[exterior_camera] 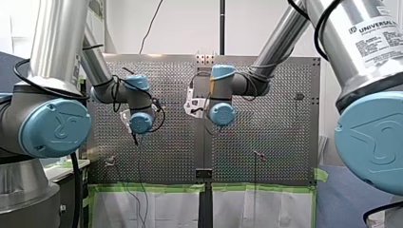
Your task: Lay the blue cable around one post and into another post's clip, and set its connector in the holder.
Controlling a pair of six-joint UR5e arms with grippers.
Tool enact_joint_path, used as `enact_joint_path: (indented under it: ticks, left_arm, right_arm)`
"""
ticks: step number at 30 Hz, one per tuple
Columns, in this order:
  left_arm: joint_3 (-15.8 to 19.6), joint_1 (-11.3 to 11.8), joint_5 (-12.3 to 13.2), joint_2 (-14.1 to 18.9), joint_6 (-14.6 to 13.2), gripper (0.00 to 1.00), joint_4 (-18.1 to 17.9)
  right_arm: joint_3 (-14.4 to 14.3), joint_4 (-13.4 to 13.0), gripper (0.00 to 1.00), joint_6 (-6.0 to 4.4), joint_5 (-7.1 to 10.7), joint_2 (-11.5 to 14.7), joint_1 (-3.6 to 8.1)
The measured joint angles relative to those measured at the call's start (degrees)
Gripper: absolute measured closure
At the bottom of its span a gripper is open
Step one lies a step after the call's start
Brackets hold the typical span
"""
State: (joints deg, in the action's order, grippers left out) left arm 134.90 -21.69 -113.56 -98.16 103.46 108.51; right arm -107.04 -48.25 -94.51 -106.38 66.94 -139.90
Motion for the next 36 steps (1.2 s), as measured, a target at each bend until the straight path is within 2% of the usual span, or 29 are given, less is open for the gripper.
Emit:
enact_joint_path:
  ticks: [4,7,15,23,30,36]
  left_arm:
    - [-0.8,2.1,0.8,2.3,1.7,1.00,2.2]
    - [-0.9,3.6,2.1,3.8,2.8,1.00,3.8]
    - [-1.0,7.4,3.5,7.6,5.5,1.00,7.6]
    - [-2.9,10.8,5.3,11.1,8.5,1.00,11.1]
    - [-3.9,14.2,6.3,14.4,11.8,1.00,14.4]
    - [-4.4,17.0,8.4,17.2,14.6,1.00,17.3]
  right_arm:
    - [1.3,1.9,1.00,0.16,0.25,1.9,0.01]
    - [2.4,3.4,1.00,0.66,0.80,3.4,0.02]
    - [6.0,7.3,1.00,1.17,3.70,7.3,0.01]
    - [10.0,11.3,1.00,1.76,5.70,10.9,0.00]
    - [13.9,15.1,1.00,2.55,7.03,9.6,-0.25]
    - [16.7,16.4,1.00,2.95,7.83,8.1,-0.53]
